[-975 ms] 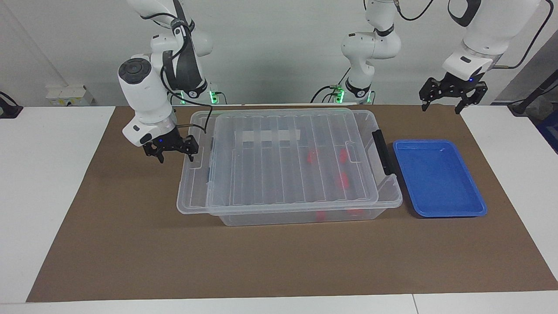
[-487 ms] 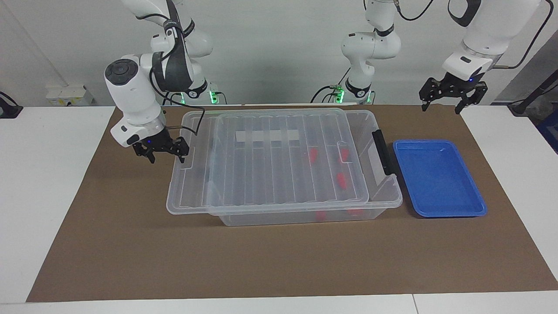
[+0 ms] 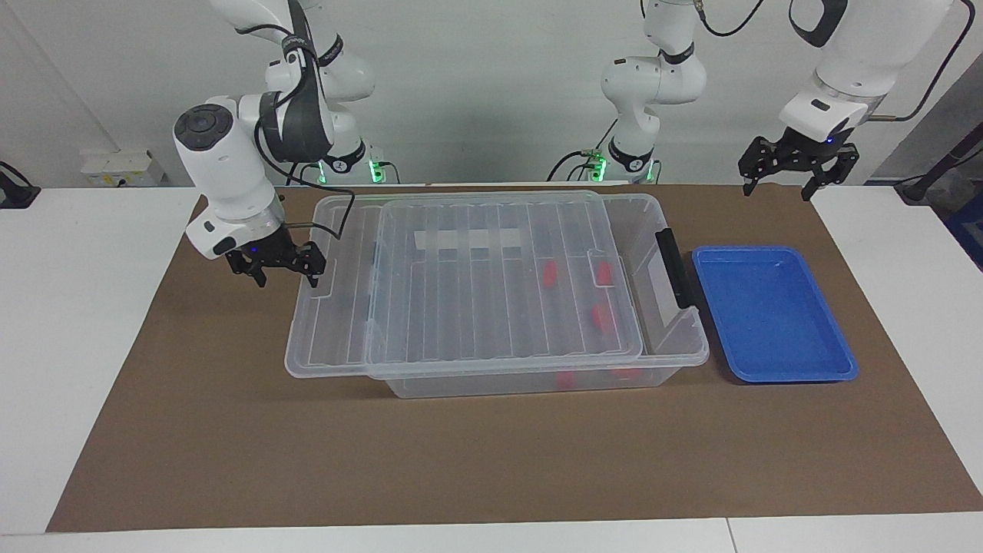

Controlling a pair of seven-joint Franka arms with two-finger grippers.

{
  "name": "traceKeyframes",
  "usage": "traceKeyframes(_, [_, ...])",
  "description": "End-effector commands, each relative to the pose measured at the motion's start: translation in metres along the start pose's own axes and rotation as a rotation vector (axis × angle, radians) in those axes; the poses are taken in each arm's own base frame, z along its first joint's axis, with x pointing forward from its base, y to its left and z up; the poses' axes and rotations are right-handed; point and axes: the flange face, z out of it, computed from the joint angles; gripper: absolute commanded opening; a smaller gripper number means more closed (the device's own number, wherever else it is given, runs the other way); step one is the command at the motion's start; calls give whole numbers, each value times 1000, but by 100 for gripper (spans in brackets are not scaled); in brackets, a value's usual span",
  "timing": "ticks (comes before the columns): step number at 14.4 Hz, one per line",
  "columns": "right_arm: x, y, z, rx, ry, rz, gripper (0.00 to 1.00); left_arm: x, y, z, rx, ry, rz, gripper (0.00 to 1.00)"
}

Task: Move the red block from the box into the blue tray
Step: 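Slide the clear lid away from the tray with the right gripper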

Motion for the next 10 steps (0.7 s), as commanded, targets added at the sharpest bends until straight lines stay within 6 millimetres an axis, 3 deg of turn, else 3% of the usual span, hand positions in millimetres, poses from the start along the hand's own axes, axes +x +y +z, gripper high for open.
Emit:
traceKeyframes(1, [-1, 19, -4, -15, -11, -11, 100, -4, 0, 2, 9, -3, -8, 100])
traceKeyframes(10, [-5, 46, -9, -31, -22, -6, 100, -4, 0, 1, 9, 0, -12, 100])
